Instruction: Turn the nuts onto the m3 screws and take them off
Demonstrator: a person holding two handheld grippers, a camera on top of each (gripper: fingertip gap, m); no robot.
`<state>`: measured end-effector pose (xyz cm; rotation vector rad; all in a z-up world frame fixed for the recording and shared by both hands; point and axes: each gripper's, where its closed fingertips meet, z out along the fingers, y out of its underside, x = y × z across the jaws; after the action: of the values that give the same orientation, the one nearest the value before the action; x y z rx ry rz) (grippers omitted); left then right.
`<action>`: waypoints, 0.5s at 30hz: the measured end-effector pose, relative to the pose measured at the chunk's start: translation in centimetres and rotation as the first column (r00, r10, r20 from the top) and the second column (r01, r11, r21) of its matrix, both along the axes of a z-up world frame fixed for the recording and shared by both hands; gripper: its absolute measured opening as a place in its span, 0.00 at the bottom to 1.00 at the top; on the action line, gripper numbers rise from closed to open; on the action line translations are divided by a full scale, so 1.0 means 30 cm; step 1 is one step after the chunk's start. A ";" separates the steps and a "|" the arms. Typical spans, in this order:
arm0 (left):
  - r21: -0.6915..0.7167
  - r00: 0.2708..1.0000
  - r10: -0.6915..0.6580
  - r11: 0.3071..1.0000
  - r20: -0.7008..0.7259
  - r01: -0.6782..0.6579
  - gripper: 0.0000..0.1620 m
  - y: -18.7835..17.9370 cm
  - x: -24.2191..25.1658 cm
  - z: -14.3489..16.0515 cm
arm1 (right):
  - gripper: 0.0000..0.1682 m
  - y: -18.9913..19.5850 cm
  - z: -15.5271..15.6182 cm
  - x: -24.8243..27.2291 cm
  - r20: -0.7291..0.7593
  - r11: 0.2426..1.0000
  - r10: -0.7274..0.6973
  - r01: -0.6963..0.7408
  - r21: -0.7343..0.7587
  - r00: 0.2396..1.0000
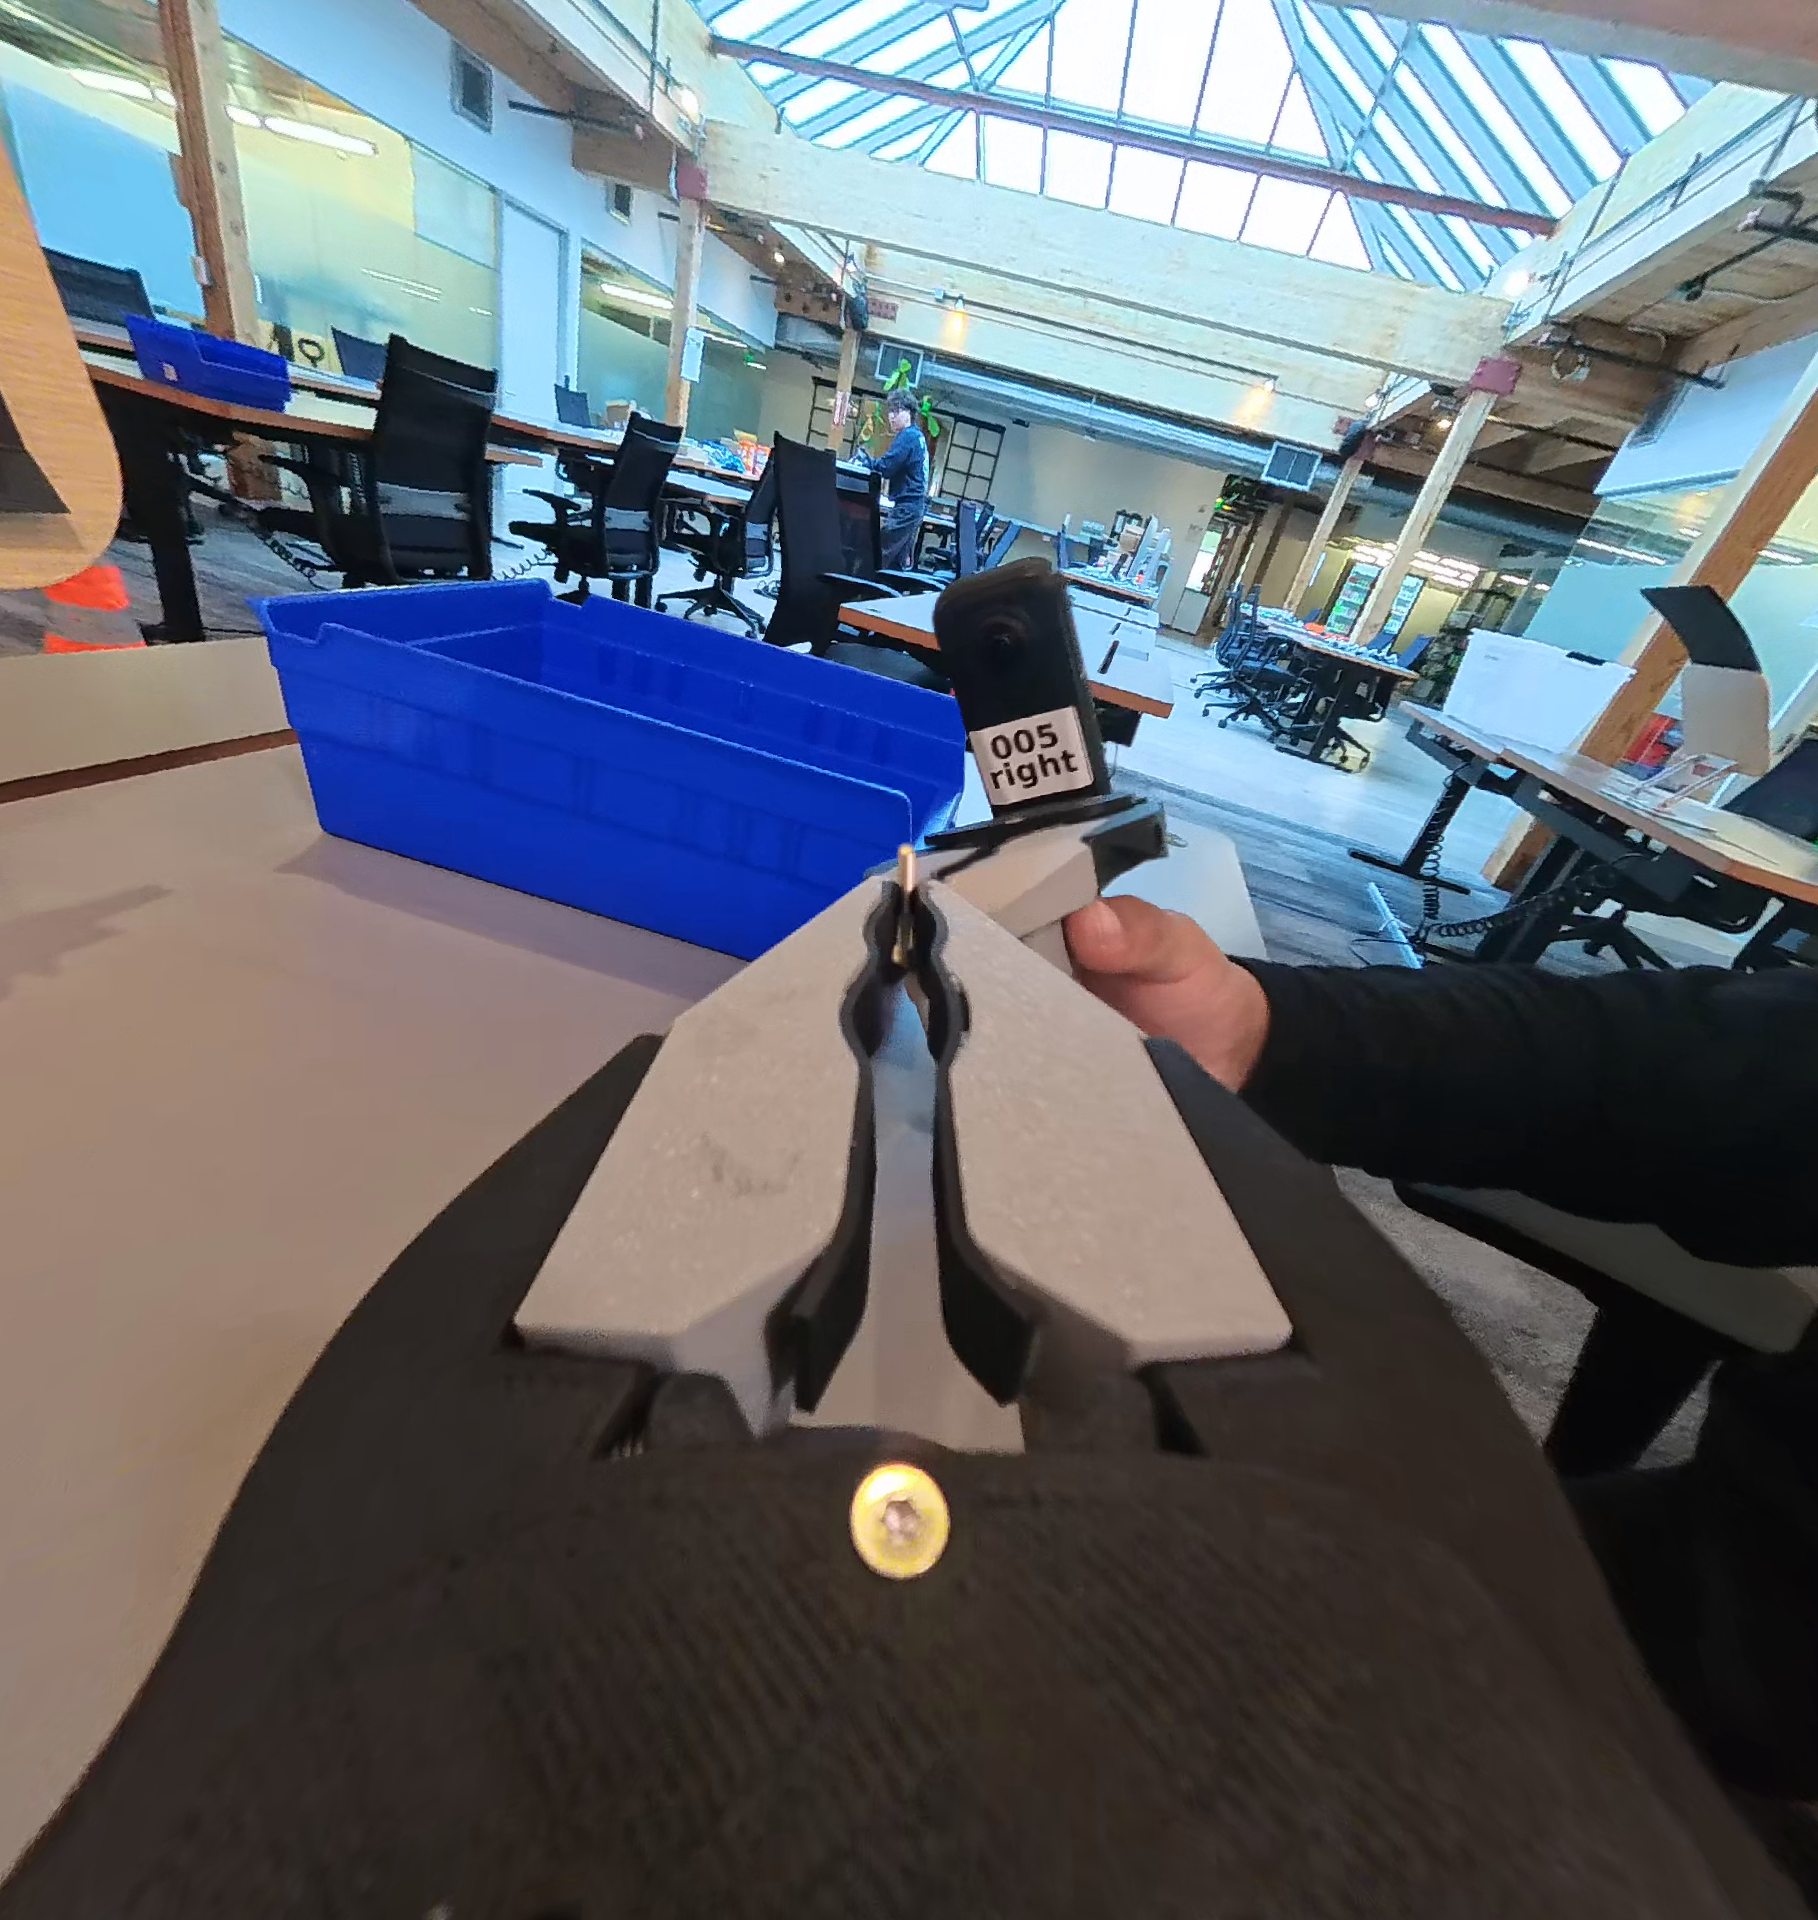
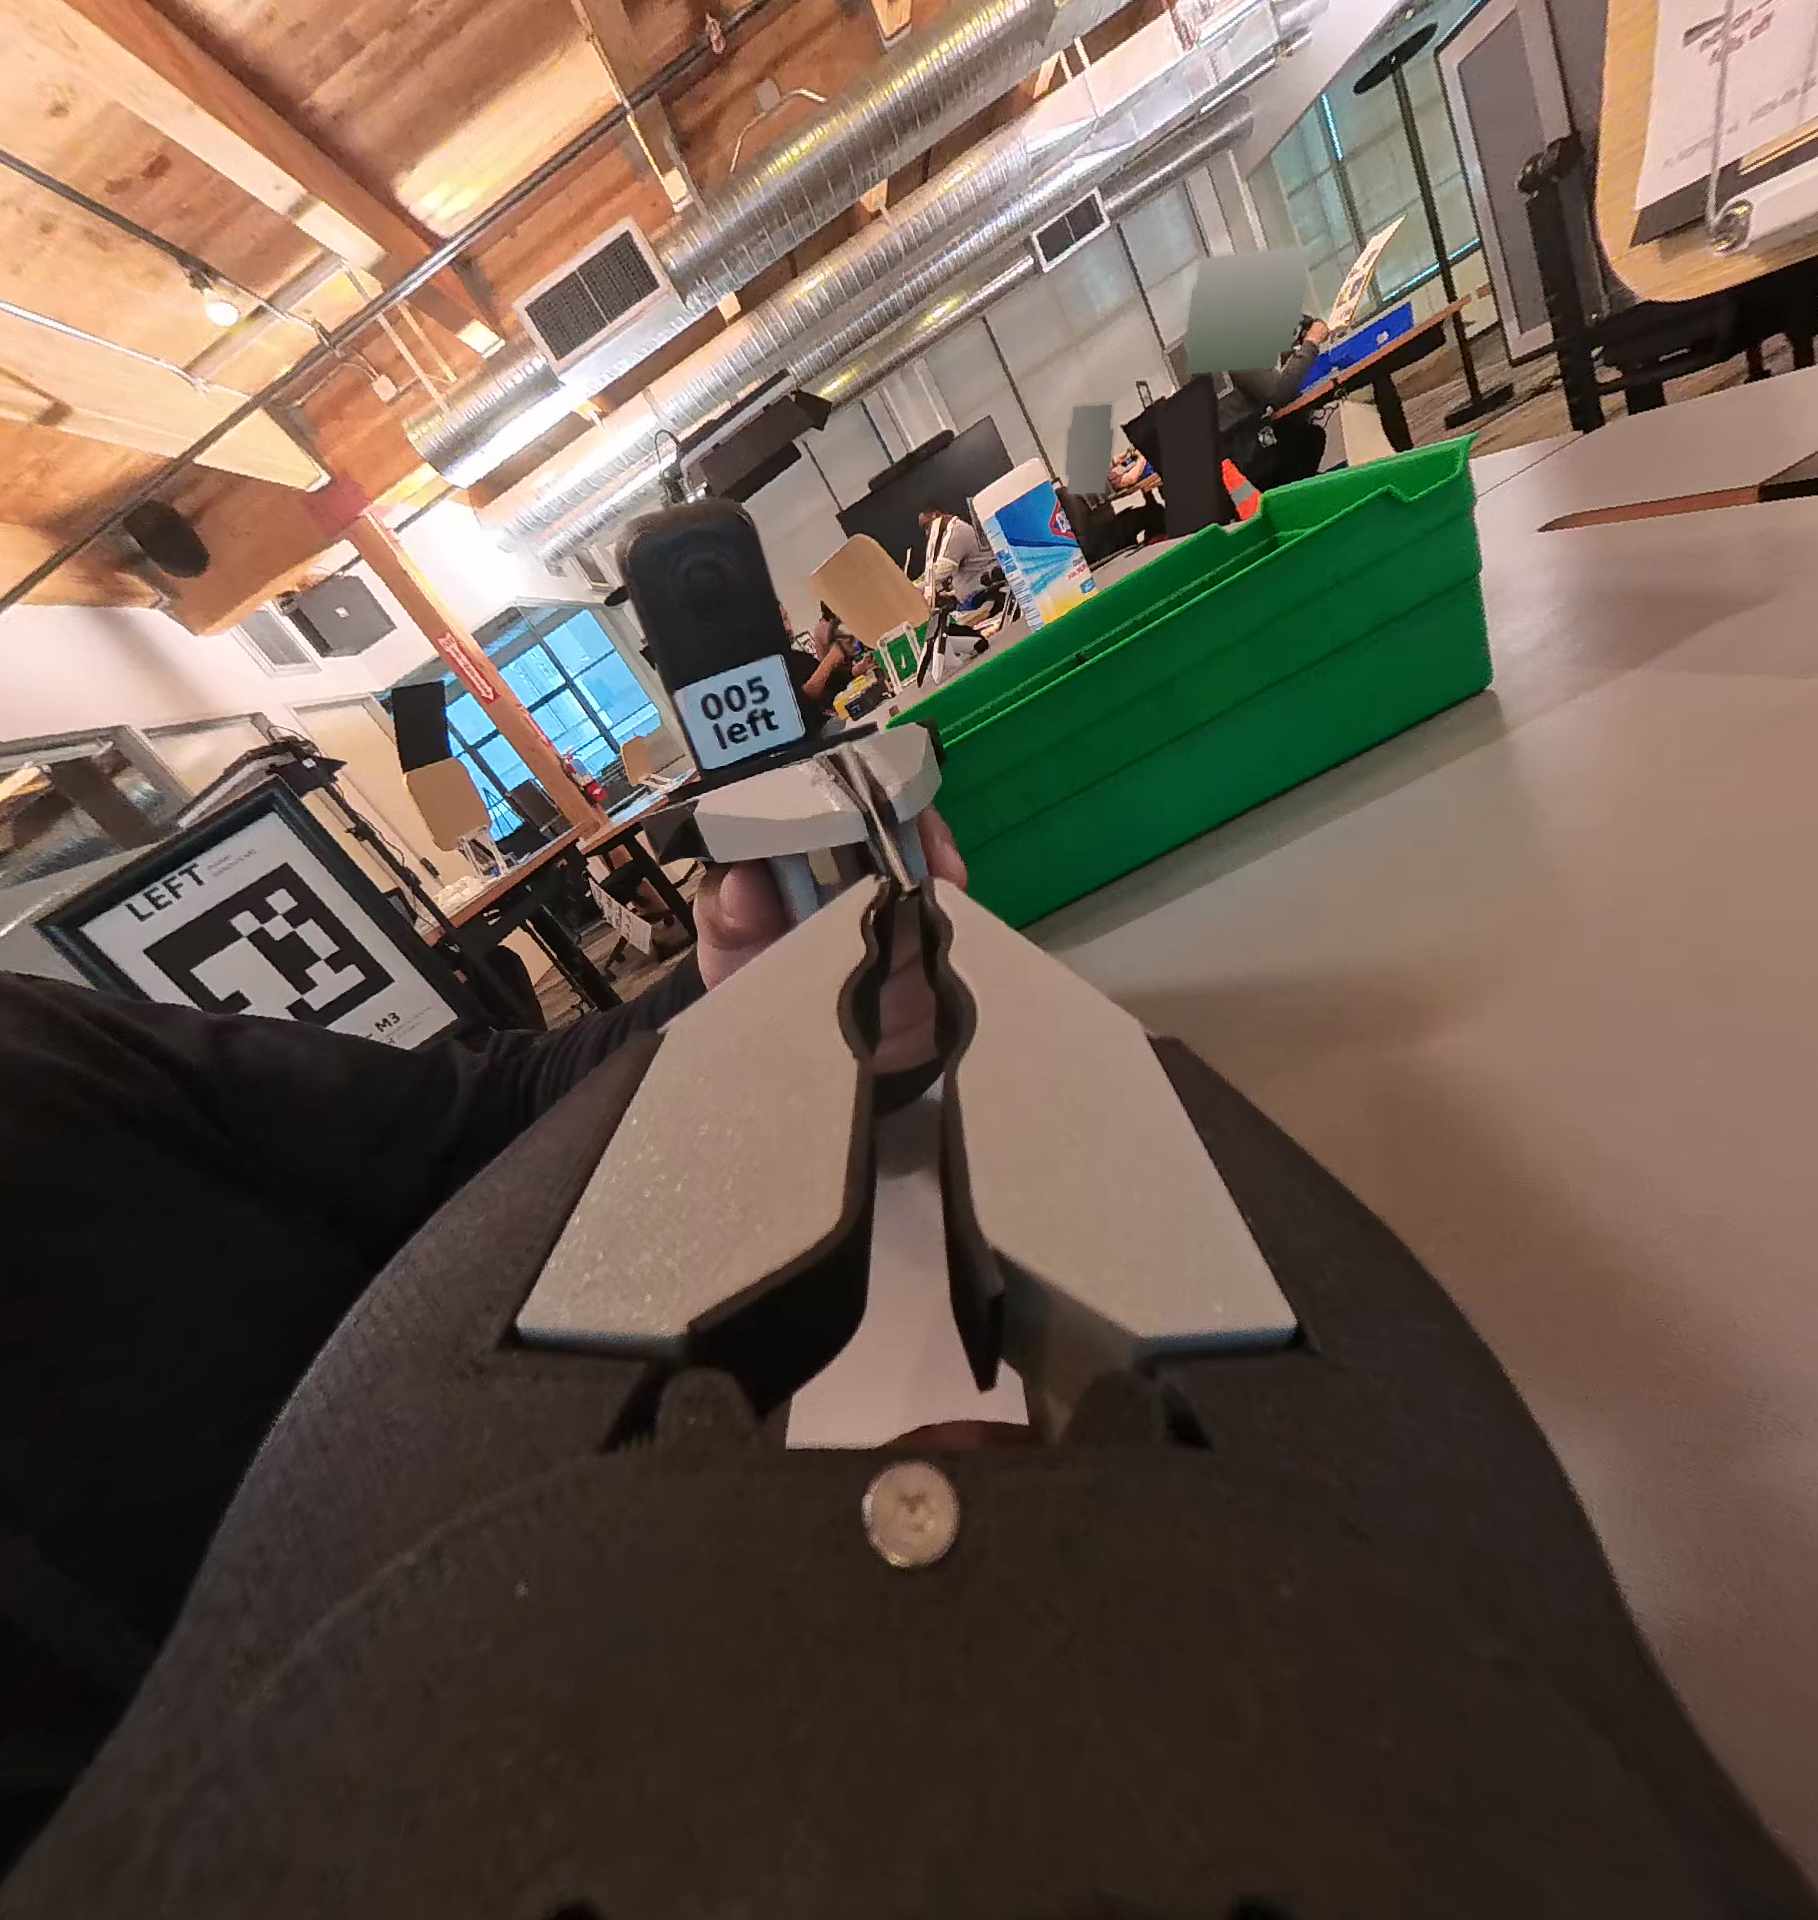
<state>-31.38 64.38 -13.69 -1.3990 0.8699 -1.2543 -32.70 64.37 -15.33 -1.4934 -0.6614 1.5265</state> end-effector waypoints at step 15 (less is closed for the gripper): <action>0.041 0.998 0.001 0.999 -0.061 0.002 0.00 -0.007 0.004 -0.018 | 0.01 -0.010 -0.026 -0.015 0.161 0.985 -0.074 0.047 0.165 0.984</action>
<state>-31.26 64.16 -14.25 -1.4111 0.9325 -1.1930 -33.15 64.05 -16.10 -1.5142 -0.8103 1.2797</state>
